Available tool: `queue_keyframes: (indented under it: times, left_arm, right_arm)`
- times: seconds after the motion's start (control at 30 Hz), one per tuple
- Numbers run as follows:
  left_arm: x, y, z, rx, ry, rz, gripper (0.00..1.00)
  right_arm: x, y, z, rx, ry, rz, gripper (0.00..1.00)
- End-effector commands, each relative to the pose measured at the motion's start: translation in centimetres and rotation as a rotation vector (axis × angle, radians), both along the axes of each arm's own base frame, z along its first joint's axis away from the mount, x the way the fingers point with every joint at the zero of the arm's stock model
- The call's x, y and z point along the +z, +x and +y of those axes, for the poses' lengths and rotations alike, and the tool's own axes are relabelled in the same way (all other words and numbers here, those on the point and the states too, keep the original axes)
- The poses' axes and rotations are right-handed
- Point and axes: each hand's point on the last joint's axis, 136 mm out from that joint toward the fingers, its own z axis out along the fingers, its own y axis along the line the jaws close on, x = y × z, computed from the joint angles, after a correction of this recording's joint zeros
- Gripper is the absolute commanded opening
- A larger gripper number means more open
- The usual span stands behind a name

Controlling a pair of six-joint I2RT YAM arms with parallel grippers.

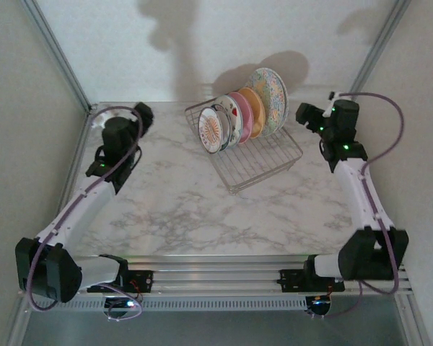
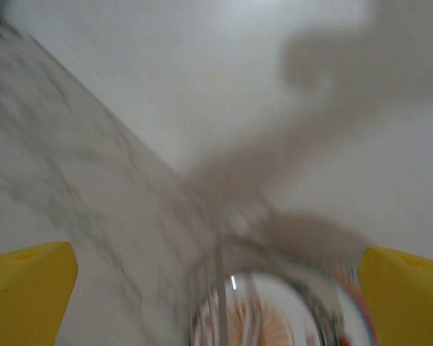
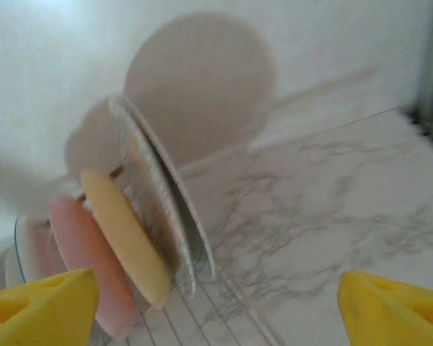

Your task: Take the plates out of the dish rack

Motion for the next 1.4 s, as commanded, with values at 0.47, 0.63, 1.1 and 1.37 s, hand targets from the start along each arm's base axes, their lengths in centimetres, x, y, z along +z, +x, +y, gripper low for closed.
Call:
queue_keyframes:
  times: [0.47,0.63,1.1,1.37]
  left_arm:
    - [2.2,-6.7,-9.9,-0.499,0.087,-0.055,0.96]
    - [2.2,-7.0,-10.4,-0.535,0.088,-0.055,0.96]
    - [2.4,-7.3,-11.0,-0.571,0.074,-0.054,0.95]
    - [2.6,-7.7,-10.8,-0.570,0.072,-0.060,0.95]
  right_arm:
    - [-8.1,5.5,3.7,0.491,-0.042,-0.031,0.57]
    - [-9.7,6.4,3.6,0.507,-0.014,-0.012,0.49]
    - [-11.2,8.9,3.8,0.533,0.041,0.021,0.39]
    - [-11.4,9.9,3.7,0.520,0.059,0.032,0.35]
